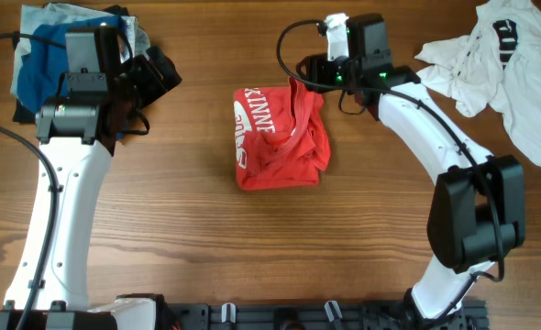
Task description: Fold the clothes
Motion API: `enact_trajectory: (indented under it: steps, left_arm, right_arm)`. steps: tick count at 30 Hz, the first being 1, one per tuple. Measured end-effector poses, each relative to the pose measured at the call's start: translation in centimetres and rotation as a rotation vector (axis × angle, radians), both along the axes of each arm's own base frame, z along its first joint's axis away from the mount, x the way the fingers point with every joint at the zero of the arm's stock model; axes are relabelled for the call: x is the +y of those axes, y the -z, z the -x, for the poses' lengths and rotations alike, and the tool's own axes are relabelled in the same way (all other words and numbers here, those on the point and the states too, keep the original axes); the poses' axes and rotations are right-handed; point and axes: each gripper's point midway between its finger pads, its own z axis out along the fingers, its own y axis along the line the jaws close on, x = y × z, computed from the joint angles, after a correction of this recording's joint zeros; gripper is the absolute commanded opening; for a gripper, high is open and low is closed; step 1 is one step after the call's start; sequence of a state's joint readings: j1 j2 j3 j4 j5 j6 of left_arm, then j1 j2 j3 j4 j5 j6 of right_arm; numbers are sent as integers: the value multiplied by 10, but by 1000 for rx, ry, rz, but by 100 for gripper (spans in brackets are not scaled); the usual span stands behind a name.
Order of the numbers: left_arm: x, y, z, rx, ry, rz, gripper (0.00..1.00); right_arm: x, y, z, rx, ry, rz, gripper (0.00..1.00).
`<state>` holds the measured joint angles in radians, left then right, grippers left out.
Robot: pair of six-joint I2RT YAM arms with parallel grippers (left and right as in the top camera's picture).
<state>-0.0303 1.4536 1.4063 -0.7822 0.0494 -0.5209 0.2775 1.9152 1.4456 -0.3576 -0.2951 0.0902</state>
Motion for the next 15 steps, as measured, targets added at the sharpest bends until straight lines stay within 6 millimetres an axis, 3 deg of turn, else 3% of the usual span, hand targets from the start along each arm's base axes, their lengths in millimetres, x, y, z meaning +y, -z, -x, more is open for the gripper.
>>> enact_trajectory:
  steps: [6, 10, 15]
  left_arm:
    - [7, 4, -2, 9, -17, -14, 100]
    - [28, 4, -3, 7, -72, -23, 100]
    - [49, 4, -2, 10, -125, -25, 100]
  right_arm:
    - [12, 16, 66, 308, -92, 6, 75]
    - [35, 27, 117, 461, -184, 54, 73]
    - [63, 33, 144, 456, -265, 152, 67]
